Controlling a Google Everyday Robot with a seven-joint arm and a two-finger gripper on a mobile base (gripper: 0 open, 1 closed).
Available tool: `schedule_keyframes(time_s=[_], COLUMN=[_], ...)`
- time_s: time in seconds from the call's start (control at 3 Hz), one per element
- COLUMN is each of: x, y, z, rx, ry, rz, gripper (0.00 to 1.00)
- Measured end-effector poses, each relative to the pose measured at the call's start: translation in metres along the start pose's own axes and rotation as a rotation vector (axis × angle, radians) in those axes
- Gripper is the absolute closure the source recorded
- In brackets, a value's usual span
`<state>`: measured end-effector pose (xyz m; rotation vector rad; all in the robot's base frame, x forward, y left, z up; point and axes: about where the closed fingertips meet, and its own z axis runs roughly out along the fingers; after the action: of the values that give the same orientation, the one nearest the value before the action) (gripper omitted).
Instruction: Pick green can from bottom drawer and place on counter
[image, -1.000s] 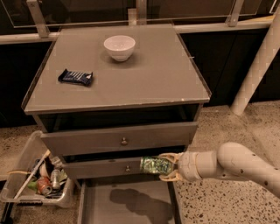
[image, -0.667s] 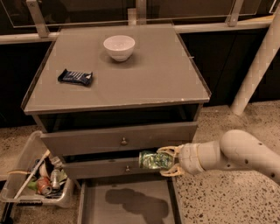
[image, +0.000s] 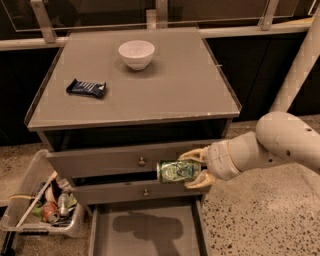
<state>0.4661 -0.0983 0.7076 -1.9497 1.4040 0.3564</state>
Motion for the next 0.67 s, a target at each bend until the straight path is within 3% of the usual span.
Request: schedule_keyframes(time_s=[0.33,0.67], x=[-0.001,-0.021], y=[0.000,-0.010], z=[0.001,-0.019], rx=[-0.002,0.014], ry=[0.000,0.045], rz=[0.002,-0.026], gripper=[1.00,1.00])
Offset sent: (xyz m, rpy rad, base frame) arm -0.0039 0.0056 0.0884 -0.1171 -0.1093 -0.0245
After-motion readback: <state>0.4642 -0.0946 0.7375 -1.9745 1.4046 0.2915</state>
